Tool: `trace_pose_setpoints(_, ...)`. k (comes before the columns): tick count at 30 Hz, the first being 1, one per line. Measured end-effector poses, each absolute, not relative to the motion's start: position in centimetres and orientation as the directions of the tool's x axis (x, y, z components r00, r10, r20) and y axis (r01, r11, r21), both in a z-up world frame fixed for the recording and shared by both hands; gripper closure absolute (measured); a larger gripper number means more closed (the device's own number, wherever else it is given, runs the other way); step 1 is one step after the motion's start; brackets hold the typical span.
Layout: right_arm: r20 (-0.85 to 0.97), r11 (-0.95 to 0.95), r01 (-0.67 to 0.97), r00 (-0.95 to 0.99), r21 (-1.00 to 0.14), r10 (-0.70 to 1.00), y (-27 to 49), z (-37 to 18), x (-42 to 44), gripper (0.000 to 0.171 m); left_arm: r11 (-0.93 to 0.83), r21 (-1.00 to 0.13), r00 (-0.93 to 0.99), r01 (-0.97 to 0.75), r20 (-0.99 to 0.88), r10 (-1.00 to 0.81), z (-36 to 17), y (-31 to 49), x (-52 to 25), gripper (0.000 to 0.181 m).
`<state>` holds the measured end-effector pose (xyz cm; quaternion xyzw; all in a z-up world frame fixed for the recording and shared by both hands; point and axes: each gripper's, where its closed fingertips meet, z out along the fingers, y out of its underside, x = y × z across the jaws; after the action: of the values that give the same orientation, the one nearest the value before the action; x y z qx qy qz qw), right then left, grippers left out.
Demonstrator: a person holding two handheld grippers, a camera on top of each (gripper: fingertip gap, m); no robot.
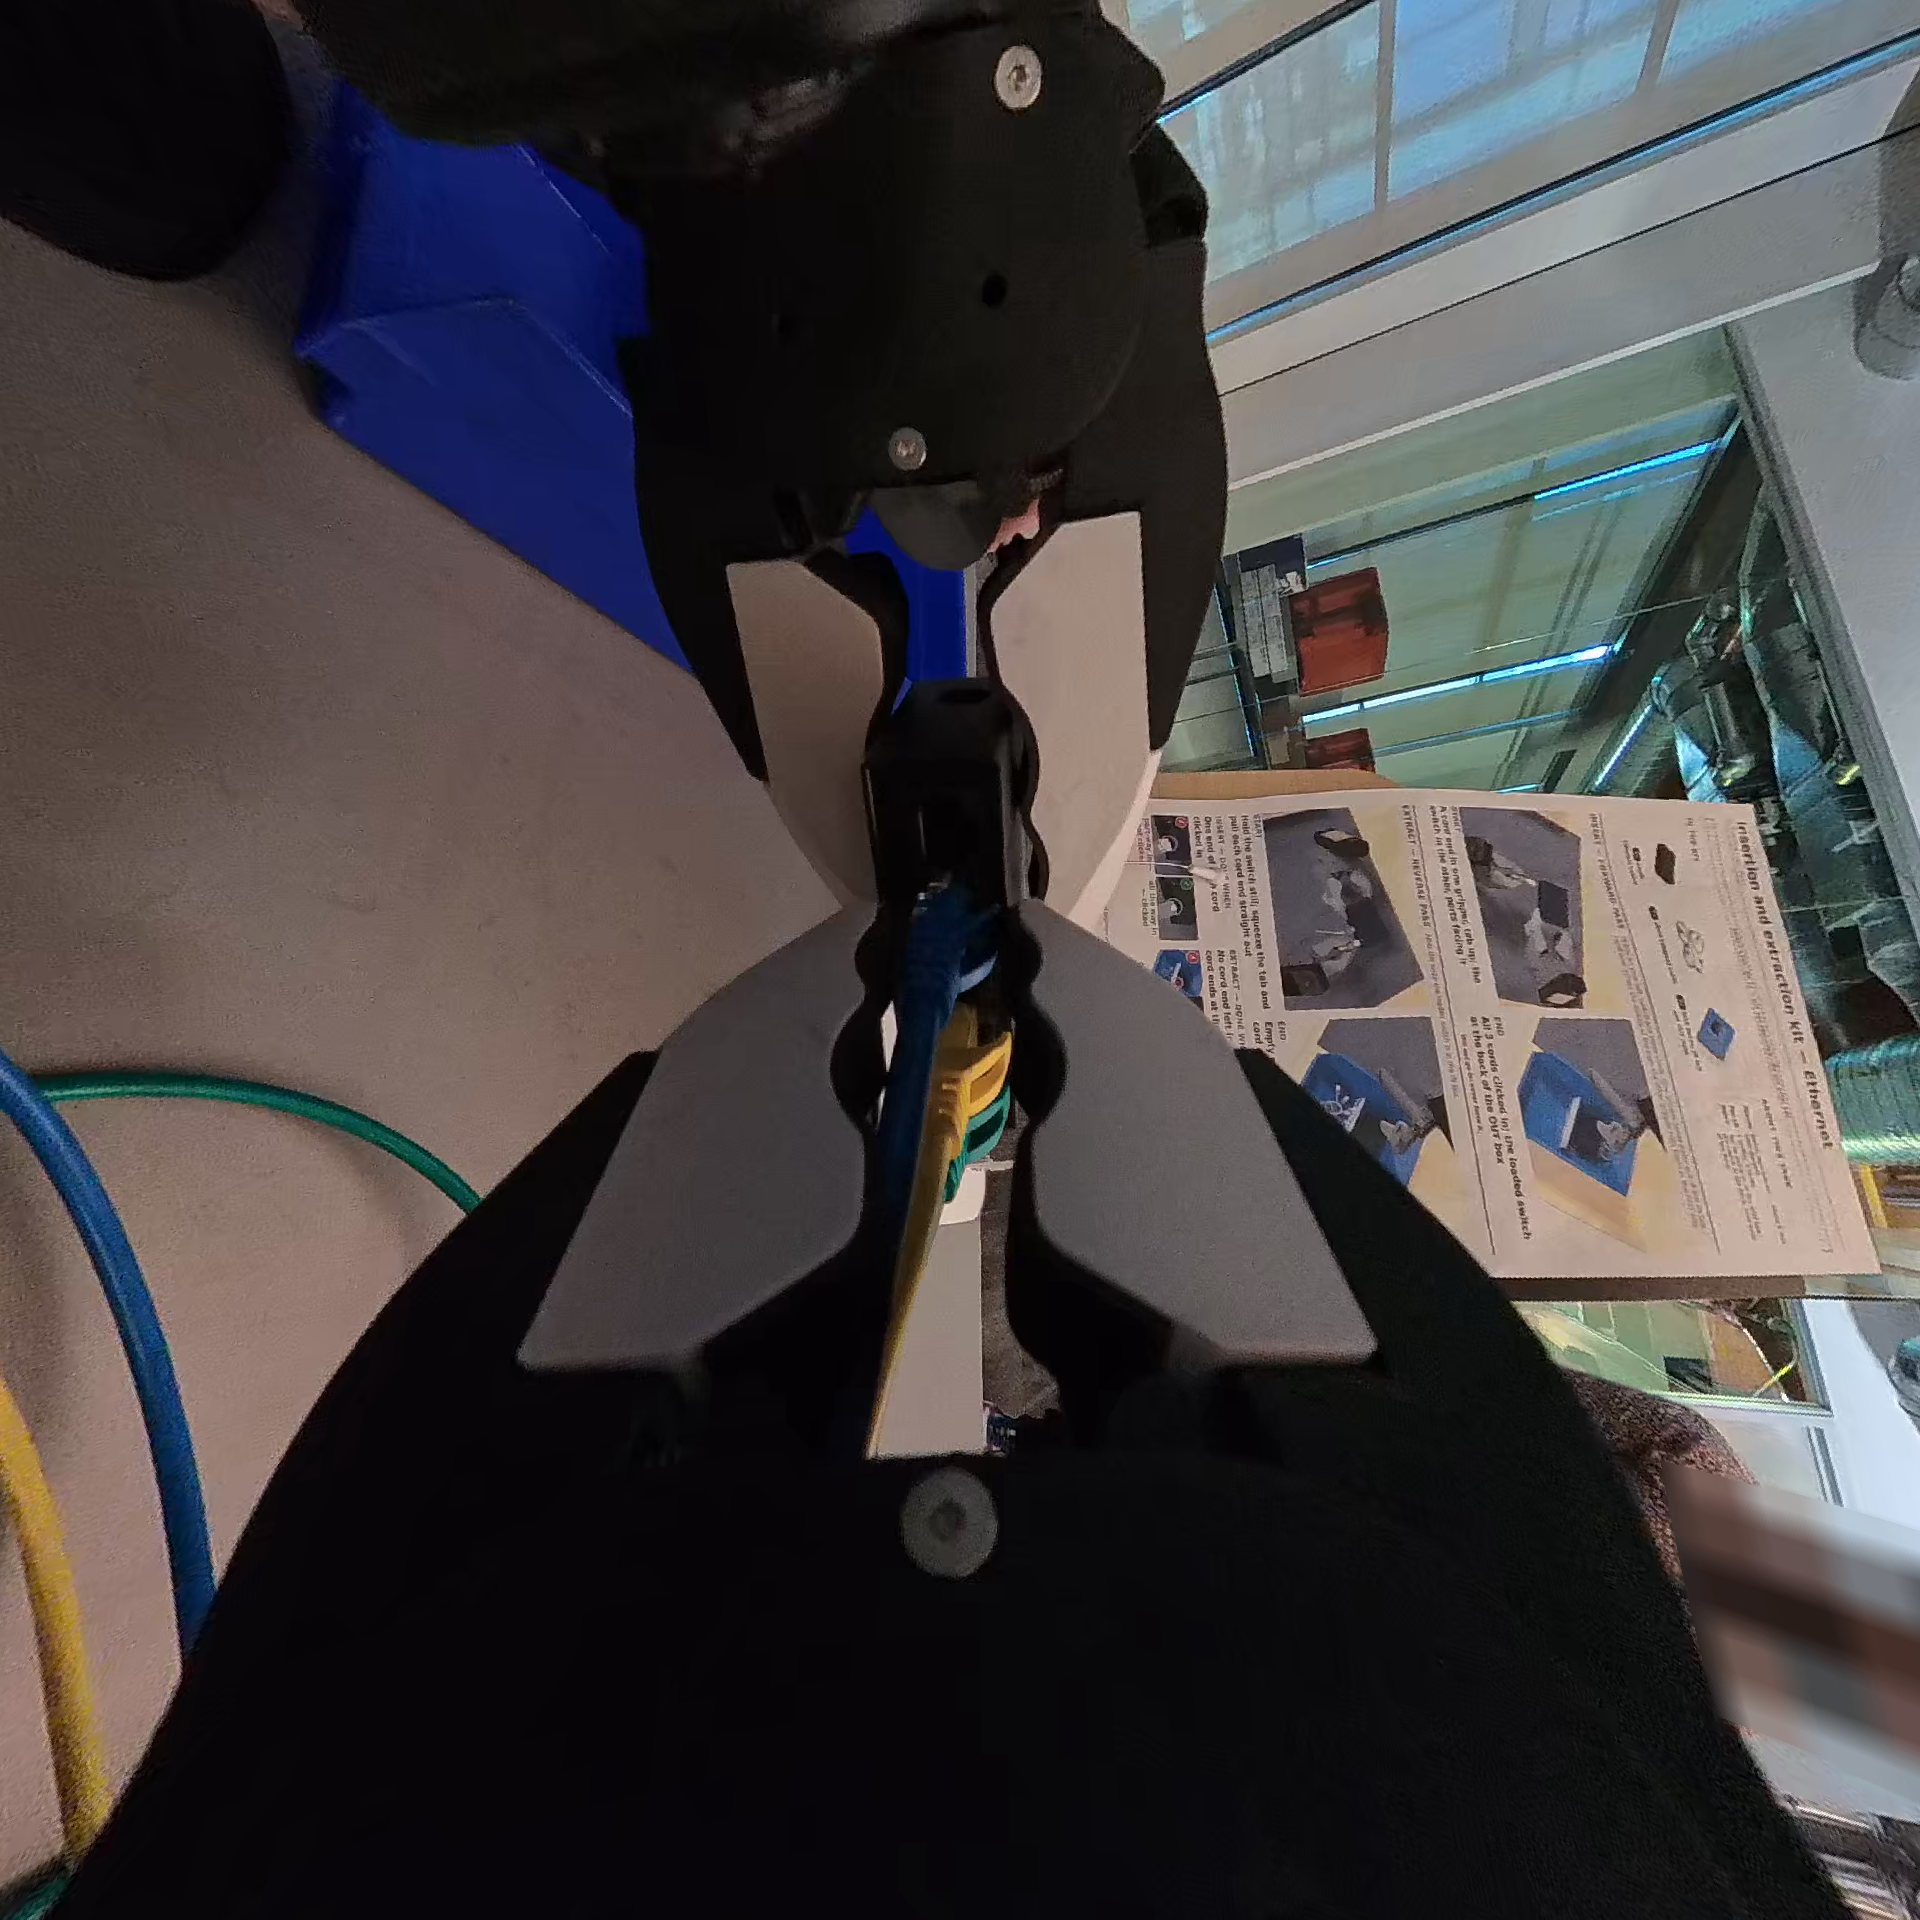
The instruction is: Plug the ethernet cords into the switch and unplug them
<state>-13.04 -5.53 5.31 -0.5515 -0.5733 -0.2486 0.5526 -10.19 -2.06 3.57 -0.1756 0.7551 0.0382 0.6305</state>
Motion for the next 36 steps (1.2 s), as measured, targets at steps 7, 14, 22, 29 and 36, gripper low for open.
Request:
trace_pose_setpoints(7,0.913,0.273,0.907,0.219,-0.321,0.343,-5.3,5.4,-13.1,0.150,0.935,-0.174,-0.144,-0.309,-0.963,-0.227,3.6,-1.9,-10.3,0.148)
trace_pose_setpoints(14,0.923,0.291,0.902,0.224,-0.318,0.313,-5.3,5.8,-13.3,0.152,0.933,-0.184,-0.137,-0.309,-0.962,-0.235,3.9,-1.9,-10.4,0.152)
trace_pose_setpoints(22,0.924,0.297,0.901,0.219,-0.315,0.314,-5.1,5.4,-13.4,0.154,0.932,-0.153,-0.167,-0.330,-0.962,-0.217,3.5,-1.5,-10.7,0.150)
trace_pose_setpoints(29,0.886,0.277,0.903,0.193,-0.329,0.422,-5.3,3.5,-12.9,0.154,0.926,-0.104,-0.265,-0.363,-0.941,-0.209,1.6,-1.5,-10.4,0.151)
trace_pose_setpoints(36,0.857,0.253,0.910,0.174,-0.328,0.486,-6.1,2.8,-12.6,0.154,0.932,-0.174,-0.295,-0.317,-0.916,-0.272,0.7,-2.4,-10.0,0.150)
